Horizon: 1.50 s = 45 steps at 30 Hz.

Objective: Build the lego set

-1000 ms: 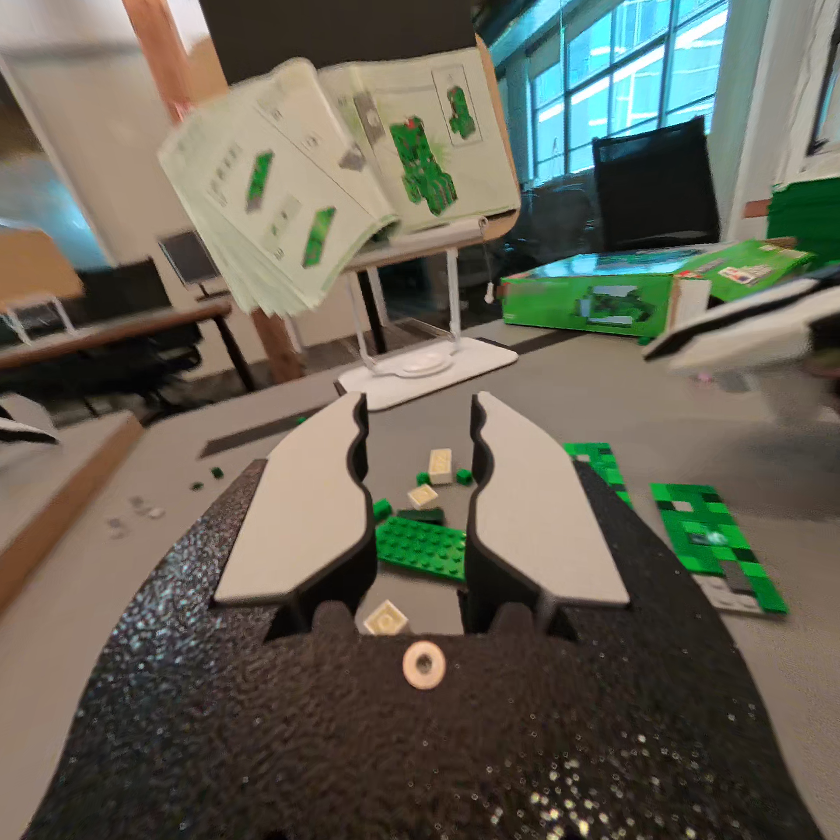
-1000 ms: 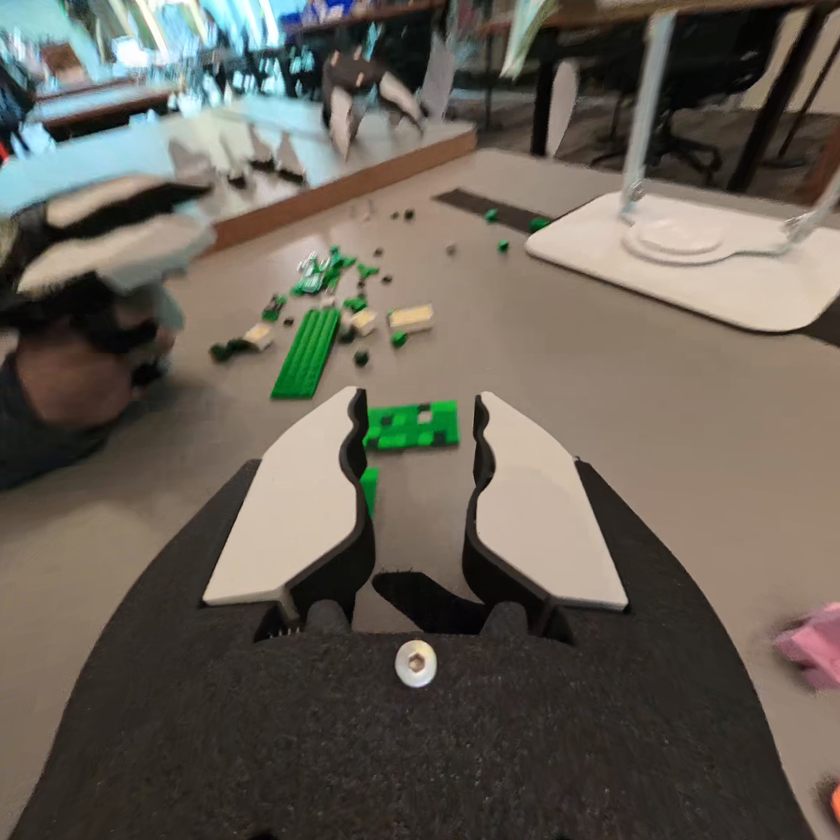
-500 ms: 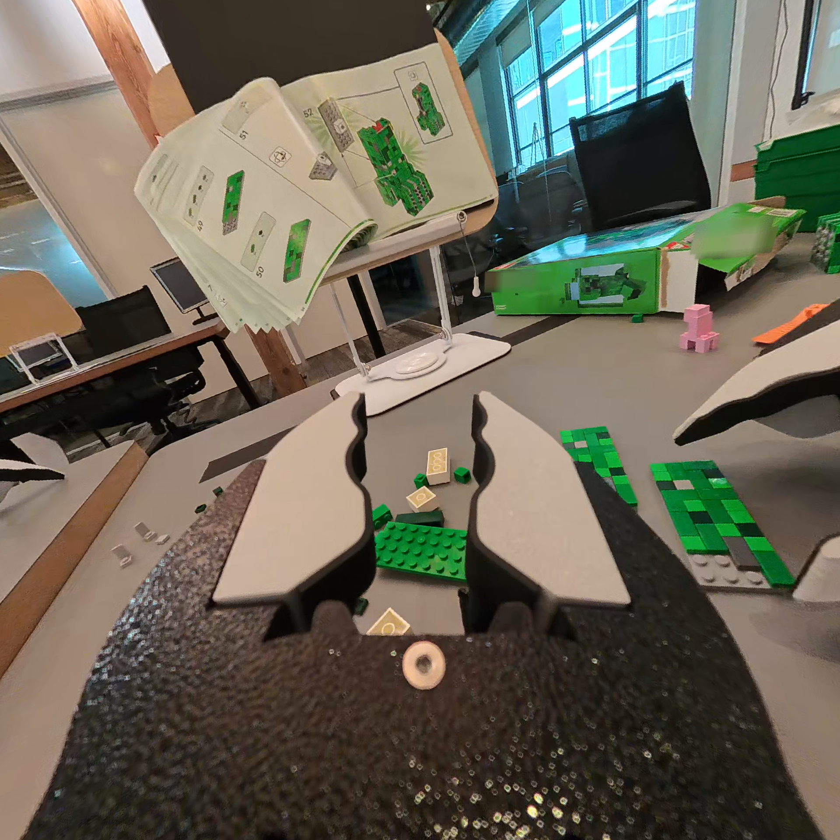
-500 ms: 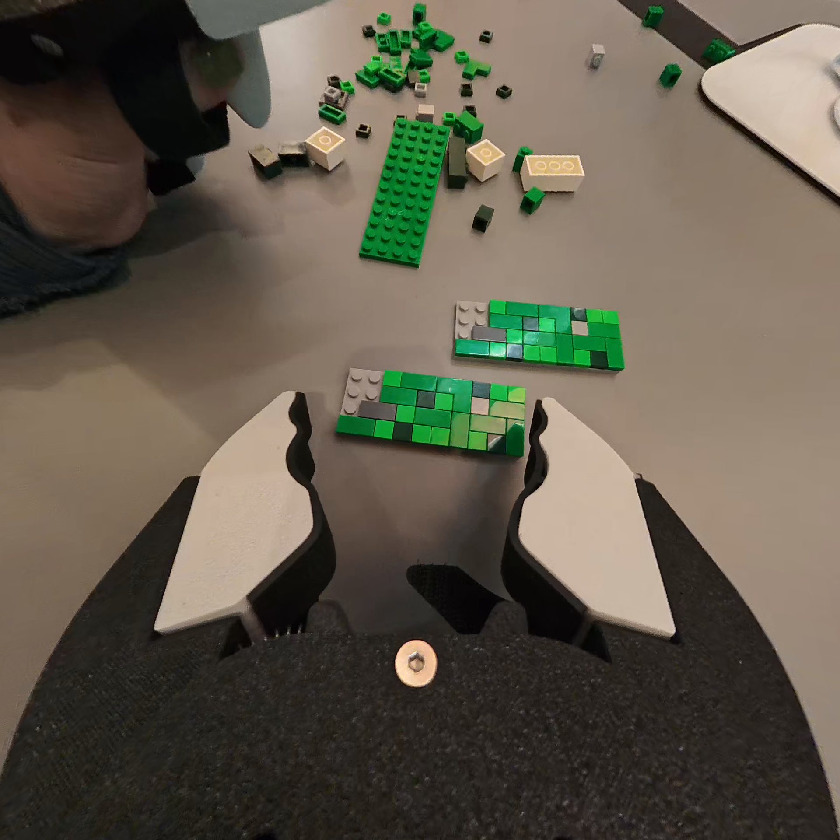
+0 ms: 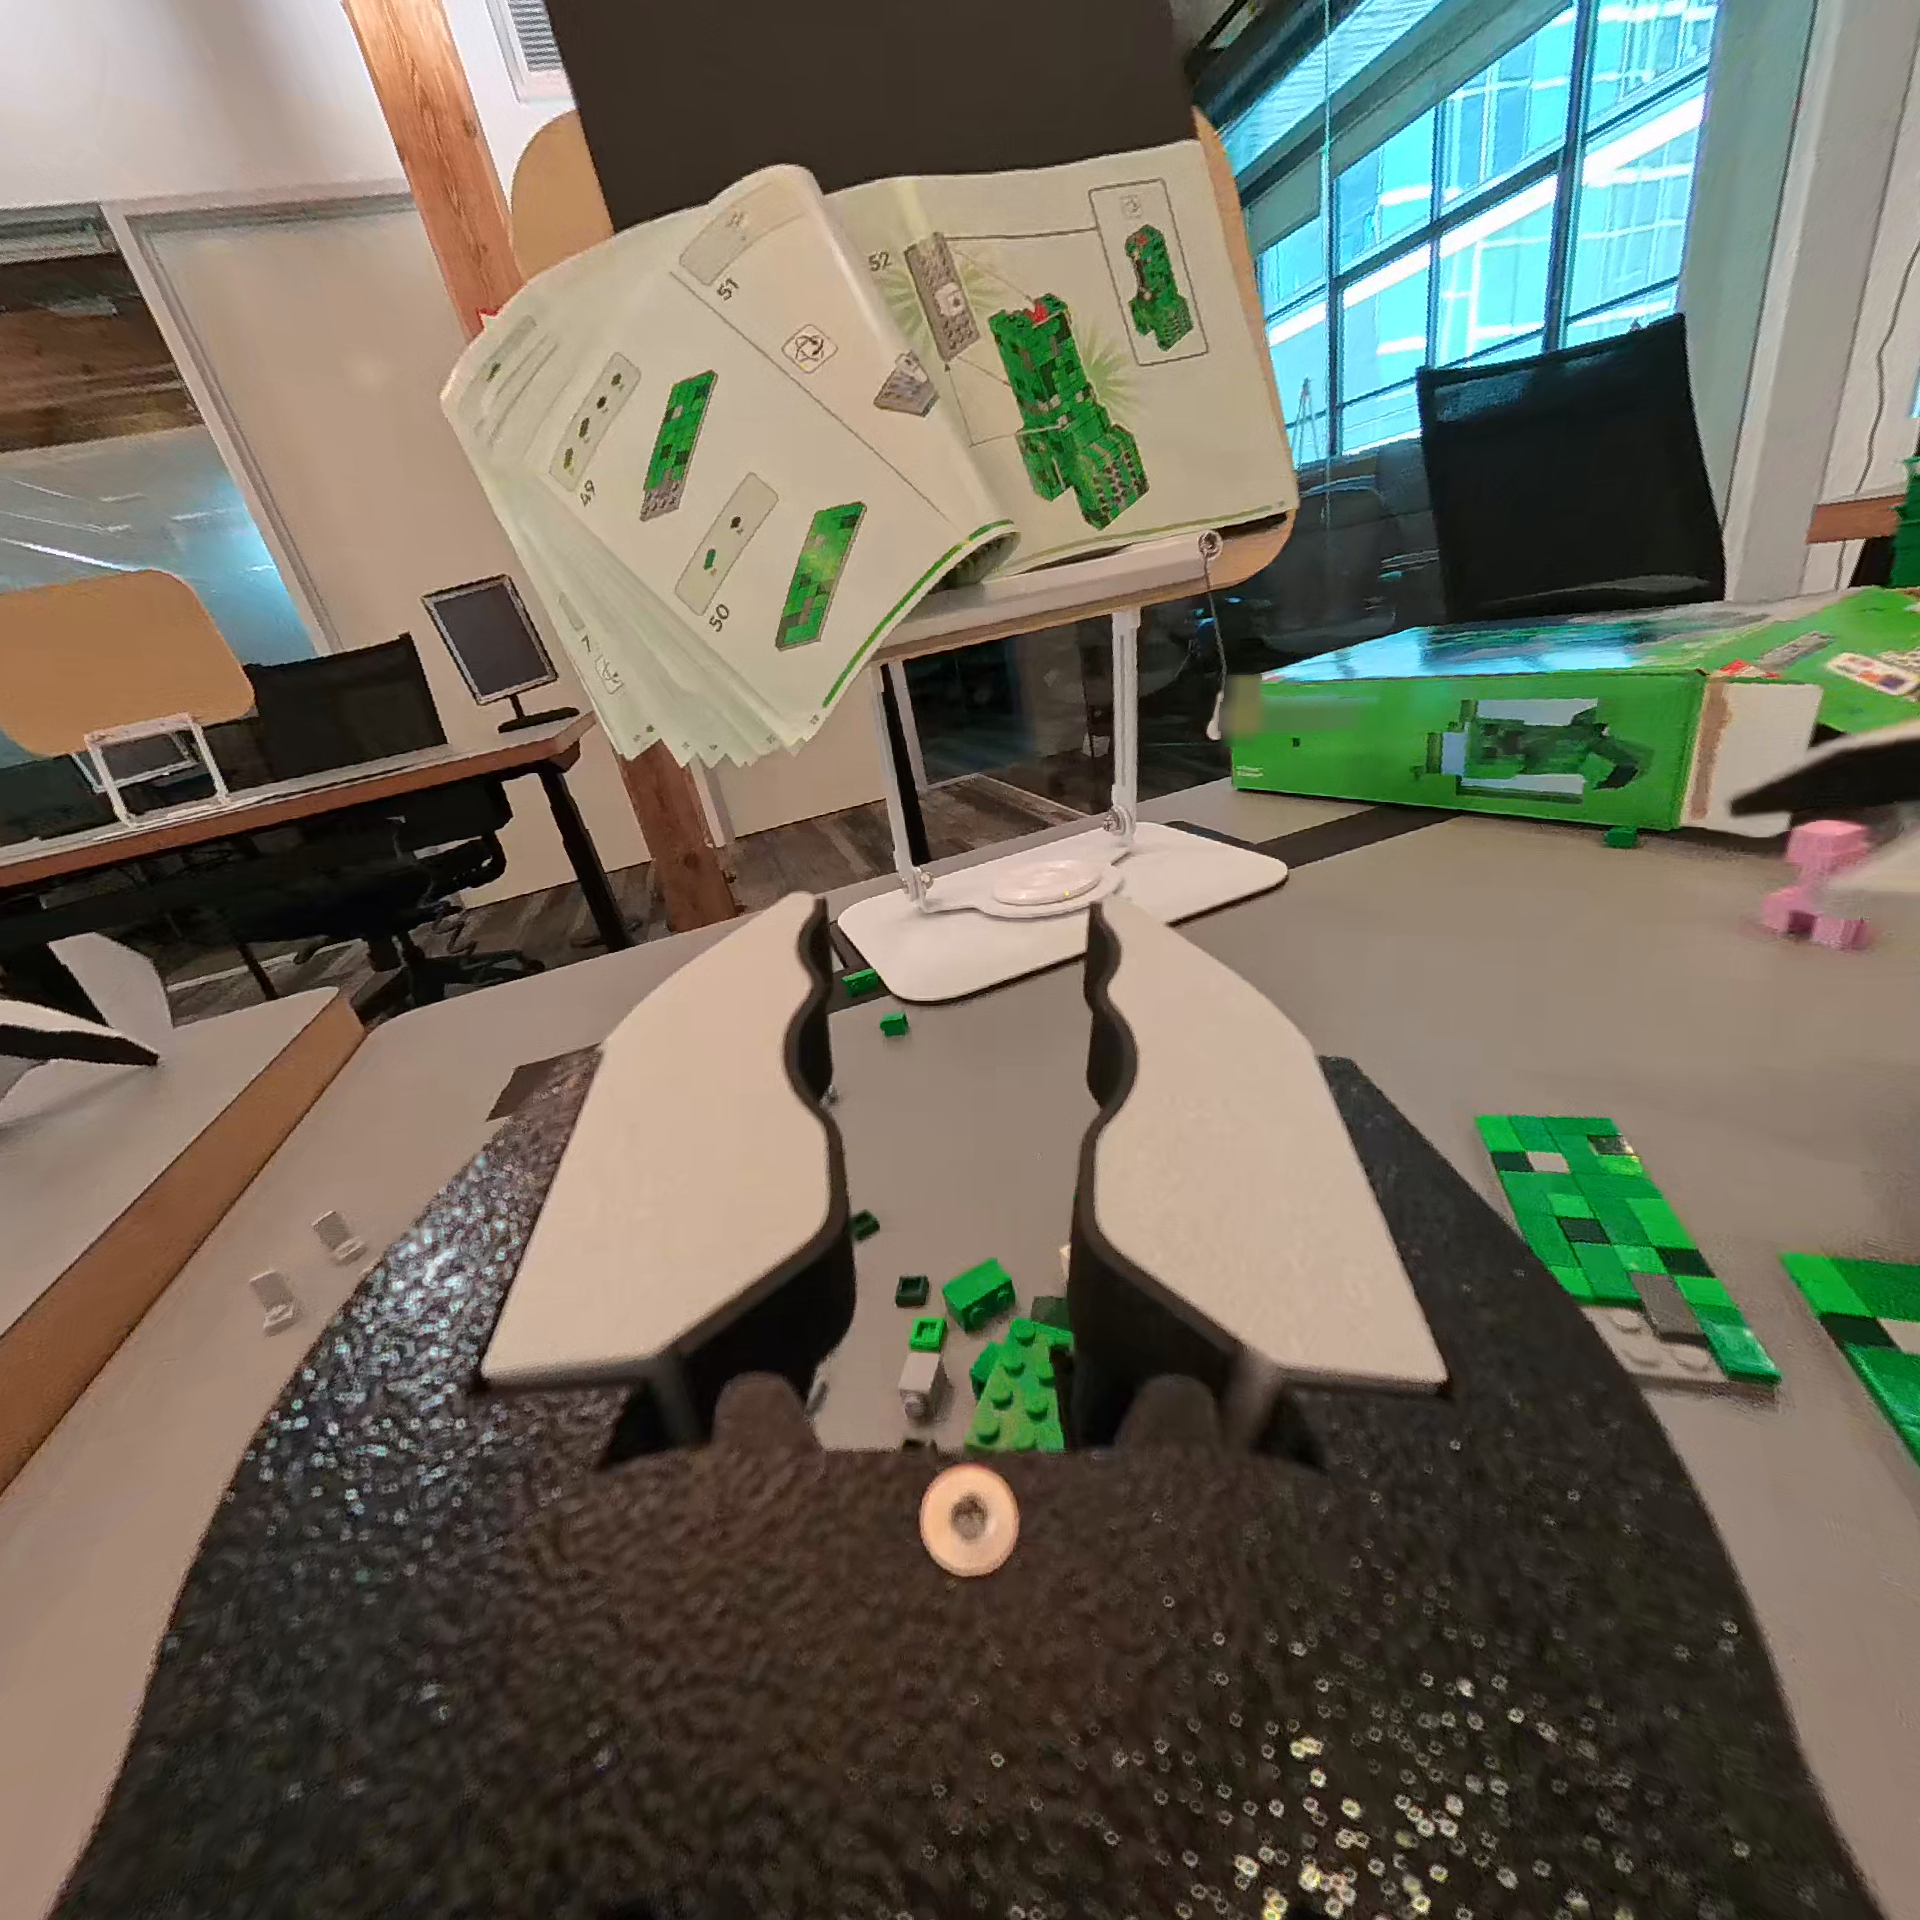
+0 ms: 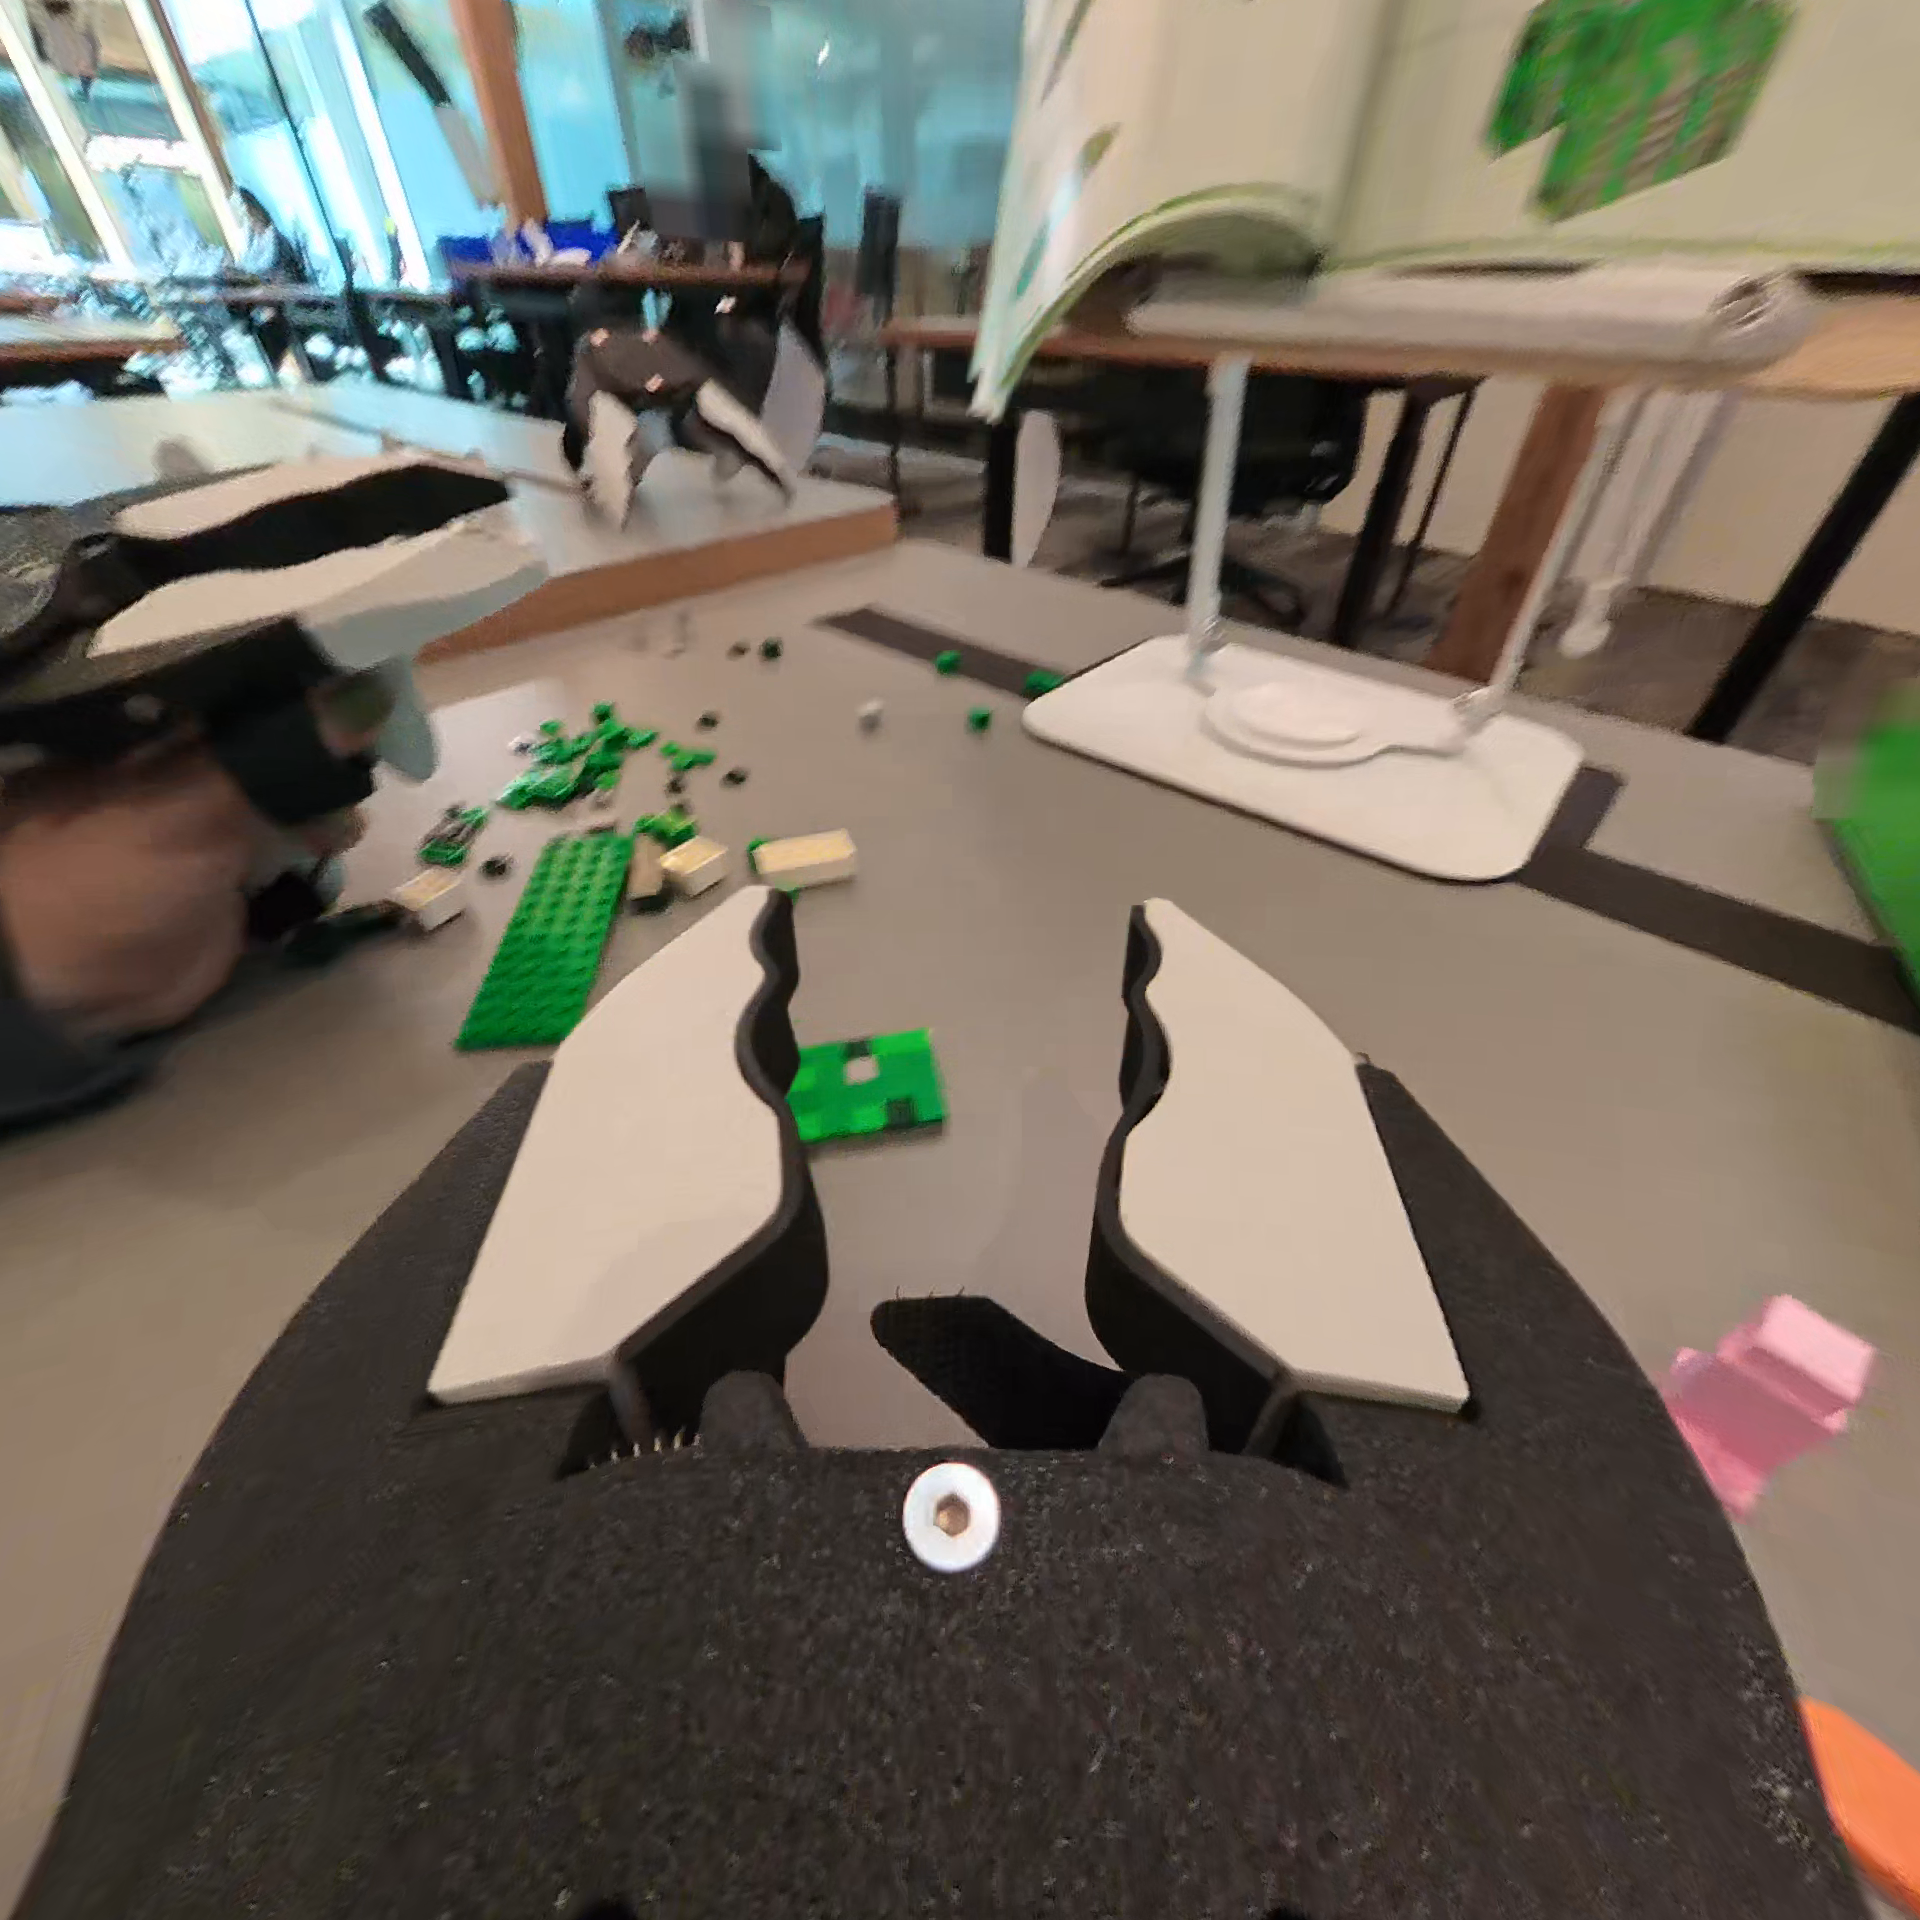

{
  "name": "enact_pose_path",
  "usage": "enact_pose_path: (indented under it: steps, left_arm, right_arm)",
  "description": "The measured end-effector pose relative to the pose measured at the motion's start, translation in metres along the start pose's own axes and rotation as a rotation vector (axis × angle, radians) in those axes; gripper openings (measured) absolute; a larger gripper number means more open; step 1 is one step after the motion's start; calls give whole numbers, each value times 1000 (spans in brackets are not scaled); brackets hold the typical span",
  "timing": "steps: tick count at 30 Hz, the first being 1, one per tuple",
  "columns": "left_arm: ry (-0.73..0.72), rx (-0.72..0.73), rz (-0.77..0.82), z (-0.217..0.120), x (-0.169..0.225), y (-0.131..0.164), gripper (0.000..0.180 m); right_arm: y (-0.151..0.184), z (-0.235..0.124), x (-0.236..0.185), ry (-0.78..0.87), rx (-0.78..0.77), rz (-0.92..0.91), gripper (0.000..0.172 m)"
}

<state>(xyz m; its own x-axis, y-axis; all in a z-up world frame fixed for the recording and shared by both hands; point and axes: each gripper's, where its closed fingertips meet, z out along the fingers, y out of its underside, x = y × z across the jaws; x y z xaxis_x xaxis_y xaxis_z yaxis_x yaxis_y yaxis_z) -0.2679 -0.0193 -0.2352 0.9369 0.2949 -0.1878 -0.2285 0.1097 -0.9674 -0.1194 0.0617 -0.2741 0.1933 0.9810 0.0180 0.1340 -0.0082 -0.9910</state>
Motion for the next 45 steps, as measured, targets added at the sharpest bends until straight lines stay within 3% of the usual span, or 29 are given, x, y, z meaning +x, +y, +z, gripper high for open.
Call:
enact_pose_path:
  steps: [7, 9, 11, 14, 19, 23, 30, 45]
  left_arm:
    - [25, 46, -46, -3, -2, -6, 43]
    - [-30, 134, -4, -12, -11, -20, 31]
    - [-69, 191, 85, -19, -20, -31, 31]
    - [-163, 128, 162, -21, -48, -21, 31]
    - [-276, 79, -3, -30, -100, -4, 35]
    - [-340, 52, -34, -40, -125, 5, 36]
    - [-368, 29, -70, -47, -138, 12, 36]
    - [-312, 18, -84, -42, -128, 15, 36]
  right_arm:
    - [-18, 34, 44, 150, 128, -16, 51]
    - [-20, 40, 61, 237, 131, -38, 50]
    - [-24, 48, 72, 270, 154, -23, 48]
    - [-21, 52, 73, 243, 151, 14, 48]
    - [-28, 49, 67, 174, 218, 33, 46]
    - [-33, 47, 61, 112, 268, 58, 45]
    - [-32, 47, 62, 113, 265, 67, 40]
    - [-27, 53, 47, 94, 214, -51, 30]
